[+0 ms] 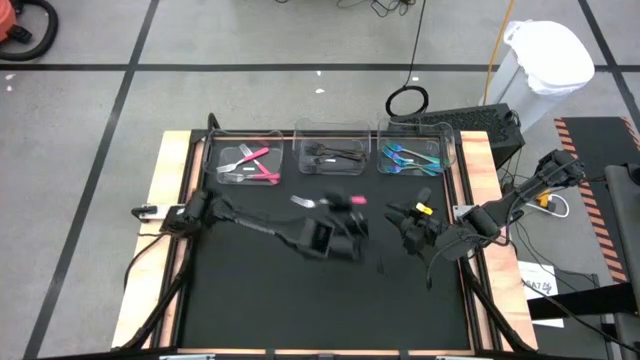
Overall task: Sort silverware by color (type)
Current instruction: Put the pink fork into the transparent bin
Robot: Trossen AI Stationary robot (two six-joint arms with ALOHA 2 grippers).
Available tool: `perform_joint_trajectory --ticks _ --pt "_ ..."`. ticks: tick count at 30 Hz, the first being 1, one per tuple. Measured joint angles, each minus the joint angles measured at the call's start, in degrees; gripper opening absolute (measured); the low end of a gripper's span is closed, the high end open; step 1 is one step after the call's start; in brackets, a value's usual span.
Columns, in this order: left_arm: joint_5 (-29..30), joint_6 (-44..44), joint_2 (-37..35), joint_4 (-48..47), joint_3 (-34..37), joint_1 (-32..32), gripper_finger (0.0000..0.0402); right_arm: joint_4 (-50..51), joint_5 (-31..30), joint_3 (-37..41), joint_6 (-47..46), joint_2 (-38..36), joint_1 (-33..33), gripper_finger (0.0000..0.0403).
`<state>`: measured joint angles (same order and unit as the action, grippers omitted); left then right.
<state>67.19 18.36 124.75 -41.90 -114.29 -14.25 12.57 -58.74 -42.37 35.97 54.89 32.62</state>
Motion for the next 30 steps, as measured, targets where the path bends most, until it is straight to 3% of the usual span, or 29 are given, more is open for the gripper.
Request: perform_joint_trajectory --ticks 6,12,21,30 --pt "0.9 -23.2 -3.6 -23.6 1.7 4.3 0.0024 1.5 0.2 0.0 -0.5 0.0 0.0 0.0159" --pt "4.5 -33.2 -7.6 -34.5 8.3 7.7 0.0024 2.9 0.2 0.0 -0.9 0.0 0.0 0.0159" --pt "5.3 -35.0 -20.2 -31.5 25.0 12.8 0.0024 3.1 0.3 0.0 -0.8 0.0 0.0 0.016" --pt "1.8 -27.8 -34.6 -14.5 43.4 19.1 0.0029 2.9 0.3 0.0 -0.8 0.0 0.0 0.016"
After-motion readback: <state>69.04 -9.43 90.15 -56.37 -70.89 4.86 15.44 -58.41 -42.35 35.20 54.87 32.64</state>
